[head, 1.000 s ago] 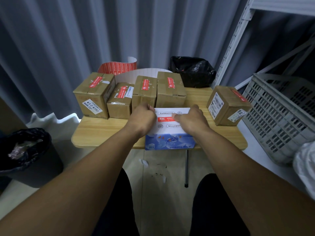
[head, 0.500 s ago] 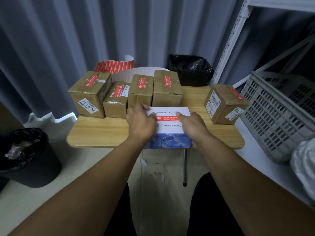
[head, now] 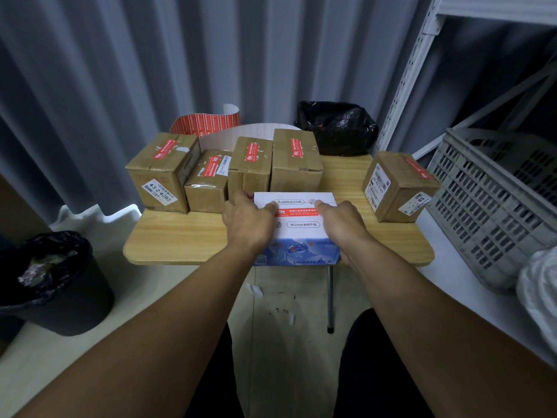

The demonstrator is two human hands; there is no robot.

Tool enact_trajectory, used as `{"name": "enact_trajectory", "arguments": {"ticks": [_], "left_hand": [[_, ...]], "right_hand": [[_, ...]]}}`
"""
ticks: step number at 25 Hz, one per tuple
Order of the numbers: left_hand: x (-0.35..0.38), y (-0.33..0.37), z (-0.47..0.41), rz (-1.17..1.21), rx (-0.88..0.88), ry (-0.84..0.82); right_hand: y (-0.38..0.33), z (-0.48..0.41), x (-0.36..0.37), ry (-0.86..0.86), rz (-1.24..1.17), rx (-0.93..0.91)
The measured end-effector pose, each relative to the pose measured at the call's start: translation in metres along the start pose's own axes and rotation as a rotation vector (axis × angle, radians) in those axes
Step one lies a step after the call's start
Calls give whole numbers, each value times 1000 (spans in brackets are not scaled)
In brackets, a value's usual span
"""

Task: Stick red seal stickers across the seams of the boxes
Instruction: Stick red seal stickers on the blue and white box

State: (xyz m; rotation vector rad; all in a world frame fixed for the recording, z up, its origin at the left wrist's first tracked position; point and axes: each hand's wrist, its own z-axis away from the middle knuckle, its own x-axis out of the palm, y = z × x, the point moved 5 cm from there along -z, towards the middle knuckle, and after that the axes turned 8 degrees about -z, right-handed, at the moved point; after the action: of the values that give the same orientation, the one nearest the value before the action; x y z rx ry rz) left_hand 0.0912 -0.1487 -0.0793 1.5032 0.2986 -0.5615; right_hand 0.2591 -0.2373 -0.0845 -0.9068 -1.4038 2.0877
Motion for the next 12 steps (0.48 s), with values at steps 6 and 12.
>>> {"name": "enact_trajectory", "arguments": {"ticks": [6, 12], "left_hand": [[-2, -8, 5, 121, -172, -123], [-18, 10, 8, 281, -119, -121]], "right_hand": [[4, 2, -14, -34, -130, 0], [-17, 19, -31, 17, -91, -109]]}}
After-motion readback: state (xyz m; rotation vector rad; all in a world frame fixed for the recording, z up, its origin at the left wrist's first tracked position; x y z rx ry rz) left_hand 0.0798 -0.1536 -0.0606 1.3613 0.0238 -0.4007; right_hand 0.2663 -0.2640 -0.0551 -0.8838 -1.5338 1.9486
